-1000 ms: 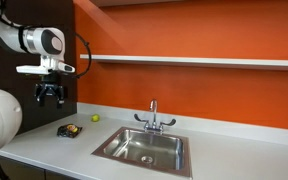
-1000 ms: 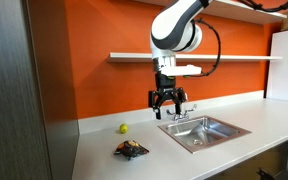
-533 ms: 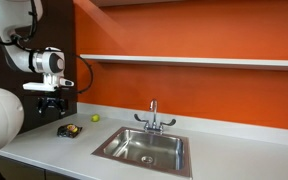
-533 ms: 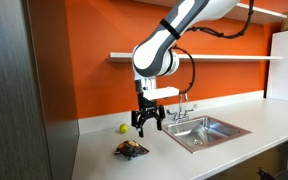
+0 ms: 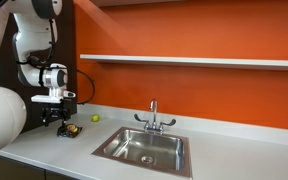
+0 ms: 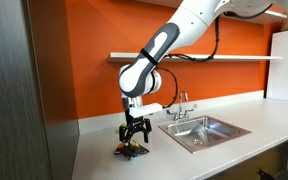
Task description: Pick up the object from the counter and put it in the sink
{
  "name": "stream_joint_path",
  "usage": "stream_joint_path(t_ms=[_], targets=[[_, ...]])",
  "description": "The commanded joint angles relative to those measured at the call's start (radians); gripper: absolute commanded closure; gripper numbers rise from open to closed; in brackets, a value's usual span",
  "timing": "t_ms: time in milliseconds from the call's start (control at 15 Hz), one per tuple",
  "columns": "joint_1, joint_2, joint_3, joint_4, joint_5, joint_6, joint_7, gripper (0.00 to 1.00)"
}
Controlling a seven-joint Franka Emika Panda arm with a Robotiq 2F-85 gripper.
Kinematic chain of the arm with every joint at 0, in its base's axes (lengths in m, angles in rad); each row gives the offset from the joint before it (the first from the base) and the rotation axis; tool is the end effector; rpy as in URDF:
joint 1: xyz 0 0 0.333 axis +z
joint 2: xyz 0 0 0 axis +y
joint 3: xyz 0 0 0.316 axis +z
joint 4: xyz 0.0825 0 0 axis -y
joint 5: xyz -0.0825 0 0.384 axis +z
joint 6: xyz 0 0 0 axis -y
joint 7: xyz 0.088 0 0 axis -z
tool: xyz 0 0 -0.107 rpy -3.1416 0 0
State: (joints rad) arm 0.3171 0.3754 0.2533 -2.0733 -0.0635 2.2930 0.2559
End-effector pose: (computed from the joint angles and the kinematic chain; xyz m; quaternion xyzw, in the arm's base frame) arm 0.4836 0.3071 0.2412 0.9820 0.1734 -0.0747 0.0063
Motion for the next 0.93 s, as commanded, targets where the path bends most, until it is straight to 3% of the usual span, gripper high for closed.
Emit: stream_joint_path(t_ms=[0, 867], targets=[[0.038, 0.098, -0.042, 0.125, -0.029, -0.013, 0.024, 0.00], [0.085, 0.242, -0.113, 0.301, -0.022, -0.021, 0.032, 0.00]])
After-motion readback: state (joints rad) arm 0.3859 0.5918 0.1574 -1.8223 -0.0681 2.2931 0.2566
